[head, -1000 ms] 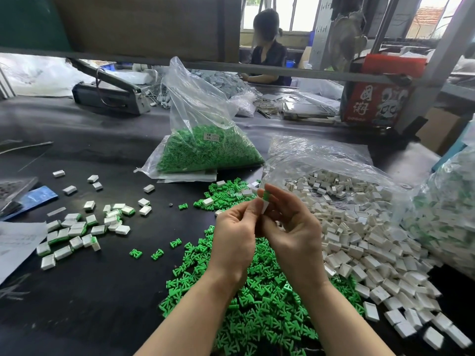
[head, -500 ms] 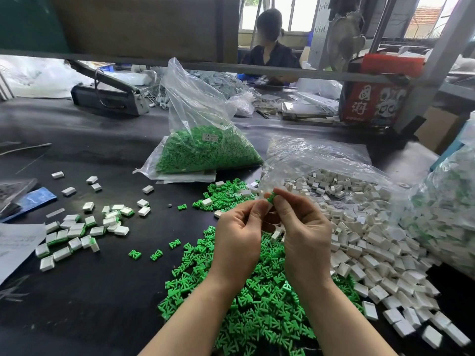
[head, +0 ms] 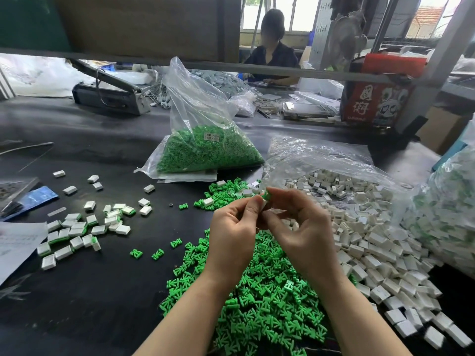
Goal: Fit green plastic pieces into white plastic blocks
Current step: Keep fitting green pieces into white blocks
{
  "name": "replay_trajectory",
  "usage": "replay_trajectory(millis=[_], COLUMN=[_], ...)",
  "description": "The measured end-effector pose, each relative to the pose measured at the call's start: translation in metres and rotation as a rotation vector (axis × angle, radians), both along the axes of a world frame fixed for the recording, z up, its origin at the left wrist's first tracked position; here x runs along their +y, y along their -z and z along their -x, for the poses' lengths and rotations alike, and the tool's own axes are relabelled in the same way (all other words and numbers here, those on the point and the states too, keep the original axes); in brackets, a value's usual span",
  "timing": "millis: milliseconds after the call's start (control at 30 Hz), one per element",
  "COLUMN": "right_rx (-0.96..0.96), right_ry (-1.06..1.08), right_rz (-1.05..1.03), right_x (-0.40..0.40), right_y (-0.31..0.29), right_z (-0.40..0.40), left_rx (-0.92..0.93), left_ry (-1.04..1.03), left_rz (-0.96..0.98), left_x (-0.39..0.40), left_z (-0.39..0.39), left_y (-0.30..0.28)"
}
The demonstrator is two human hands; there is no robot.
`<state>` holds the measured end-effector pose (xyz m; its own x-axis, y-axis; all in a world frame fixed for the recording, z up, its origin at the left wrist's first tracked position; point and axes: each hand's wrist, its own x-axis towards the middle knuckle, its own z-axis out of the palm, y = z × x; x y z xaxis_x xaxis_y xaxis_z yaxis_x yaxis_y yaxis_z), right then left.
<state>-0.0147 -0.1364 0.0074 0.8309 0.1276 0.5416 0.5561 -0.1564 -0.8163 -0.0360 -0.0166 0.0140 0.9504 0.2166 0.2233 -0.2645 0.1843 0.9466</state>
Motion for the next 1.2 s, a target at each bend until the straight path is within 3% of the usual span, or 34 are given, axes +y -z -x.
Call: replay_trajectory(millis=[100, 300, 600, 1200], right_rx=[-0.087, -0.250, -0.216, -0.257], right_ry=[0.129, 0.302, 0.296, 0.333], right_rz=[0.158, 0.213, 0.136, 0.225], right_x=[0.001, 0.004, 0.004, 0.011], right_y=[-0.002, -0.001, -0.003, -0.003], right_z=[0.003, 0.004, 0.004, 0.007], left_rx=[0.020, 0.013, -0.030, -0.085], left_ry=[0.033, 0.077, 0.088, 0.029], left_rz=[0.066, 0.122, 0.090, 0.085], left_x=[0.000, -0.007, -0.008, -0.011], left_z=[0.001, 0.003, 0.003, 0.005], left_y=[-0.003, -0.001, 0.002, 0.000])
